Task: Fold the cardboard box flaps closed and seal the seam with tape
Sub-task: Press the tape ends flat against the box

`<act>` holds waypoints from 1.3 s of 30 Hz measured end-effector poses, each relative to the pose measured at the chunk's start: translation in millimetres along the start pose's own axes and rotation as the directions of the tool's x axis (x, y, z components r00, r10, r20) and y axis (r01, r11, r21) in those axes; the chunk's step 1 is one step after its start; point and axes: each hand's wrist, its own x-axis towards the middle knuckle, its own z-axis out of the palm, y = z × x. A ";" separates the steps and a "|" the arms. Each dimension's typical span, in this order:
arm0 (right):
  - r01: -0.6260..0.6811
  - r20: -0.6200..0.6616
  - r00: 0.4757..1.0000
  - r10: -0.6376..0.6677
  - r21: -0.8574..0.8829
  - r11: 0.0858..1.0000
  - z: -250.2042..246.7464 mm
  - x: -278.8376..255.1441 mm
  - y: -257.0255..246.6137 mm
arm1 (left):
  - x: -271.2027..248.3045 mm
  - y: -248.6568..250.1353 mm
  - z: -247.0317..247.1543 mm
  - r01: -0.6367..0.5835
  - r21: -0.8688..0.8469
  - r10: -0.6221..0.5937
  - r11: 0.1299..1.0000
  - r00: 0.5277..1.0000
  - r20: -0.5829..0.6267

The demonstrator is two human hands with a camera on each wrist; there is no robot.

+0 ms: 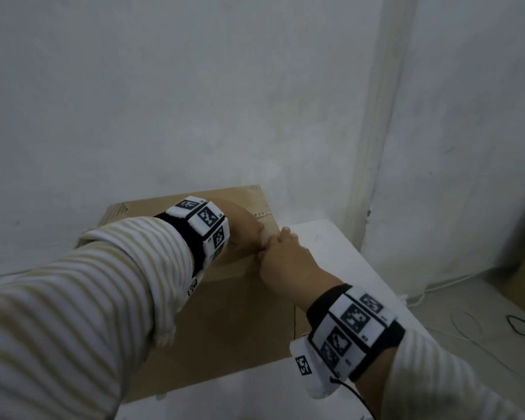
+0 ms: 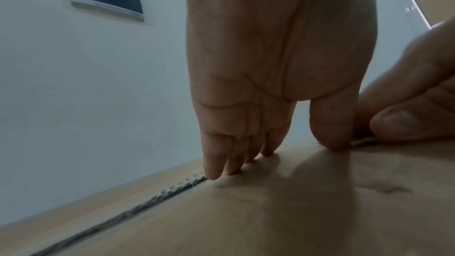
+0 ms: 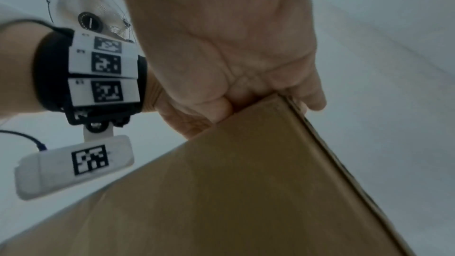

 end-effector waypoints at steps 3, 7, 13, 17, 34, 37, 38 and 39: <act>-0.018 -0.054 0.998 0.016 -0.046 0.999 6.0 -0.8 -7.4 | -9.3 -4.2 4.6 -0.008 -0.041 0.008 0.999 1.000 -0.011; -0.099 -0.094 0.991 0.090 -0.089 0.991 10.9 -5.6 -22.4 | -28.8 -23.0 14.6 -0.025 -0.091 0.024 0.996 1.000 -0.010; -0.145 -0.213 0.970 0.118 -0.113 0.983 24.6 -13.3 -45.2 | -64.8 -64.2 48.7 -0.012 -0.162 0.014 0.987 1.000 0.010; -0.143 -0.270 0.956 0.116 -0.084 0.986 34.7 -18.8 -54.0 | -88.6 -90.6 79.1 0.005 -0.260 -0.012 0.966 1.000 -0.026; 0.109 -0.633 0.773 -0.041 0.070 0.992 67.2 -20.4 -29.7 | -109.0 -140.7 208.1 0.057 -0.505 -0.421 0.861 0.637 -0.646; 0.118 -0.629 0.776 -0.047 0.071 0.991 69.8 -25.5 -19.3 | -111.6 -137.3 218.4 0.053 -0.619 -0.543 0.783 0.543 -0.641; 0.129 -0.621 0.782 -0.048 0.086 0.988 71.1 -27.1 -17.0 | -111.1 -135.7 222.0 0.036 -0.672 -0.594 0.740 0.504 -0.627; 0.153 -0.616 0.785 -0.057 0.104 0.983 72.1 -28.5 -15.0 | -110.6 -133.9 224.7 0.013 -0.722 -0.643 0.692 0.465 -0.609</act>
